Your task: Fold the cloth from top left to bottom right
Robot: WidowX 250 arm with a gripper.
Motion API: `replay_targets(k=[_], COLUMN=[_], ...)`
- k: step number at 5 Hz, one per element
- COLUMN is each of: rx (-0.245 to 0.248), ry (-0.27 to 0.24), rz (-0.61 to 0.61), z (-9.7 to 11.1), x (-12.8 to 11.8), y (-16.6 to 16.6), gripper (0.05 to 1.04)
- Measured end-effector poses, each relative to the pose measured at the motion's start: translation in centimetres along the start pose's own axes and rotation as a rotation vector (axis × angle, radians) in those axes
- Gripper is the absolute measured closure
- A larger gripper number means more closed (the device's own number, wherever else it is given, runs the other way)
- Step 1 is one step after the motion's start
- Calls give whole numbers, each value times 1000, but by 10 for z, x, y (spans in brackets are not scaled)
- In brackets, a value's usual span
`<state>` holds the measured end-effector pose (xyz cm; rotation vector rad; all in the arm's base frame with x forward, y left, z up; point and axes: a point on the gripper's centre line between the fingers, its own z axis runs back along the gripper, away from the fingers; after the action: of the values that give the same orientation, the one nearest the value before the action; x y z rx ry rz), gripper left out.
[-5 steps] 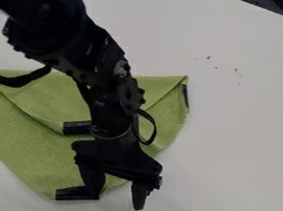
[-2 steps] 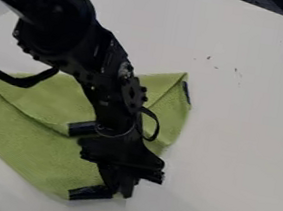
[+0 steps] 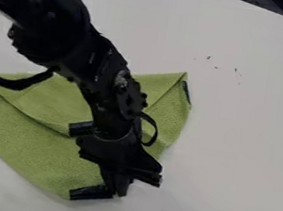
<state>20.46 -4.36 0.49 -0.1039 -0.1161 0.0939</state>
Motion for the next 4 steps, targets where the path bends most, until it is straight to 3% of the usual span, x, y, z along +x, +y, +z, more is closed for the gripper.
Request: replay_targets(k=[1, 2, 3, 4], rx=[47, 54, 23, -56], ry=[65, 116, 124, 121], rz=[-94, -226, -308, -305], z=[30, 36, 28, 6], x=[32, 77, 109, 116], y=[3, 19, 42, 63], gripper=[1031, 1031, 1031, 1031])
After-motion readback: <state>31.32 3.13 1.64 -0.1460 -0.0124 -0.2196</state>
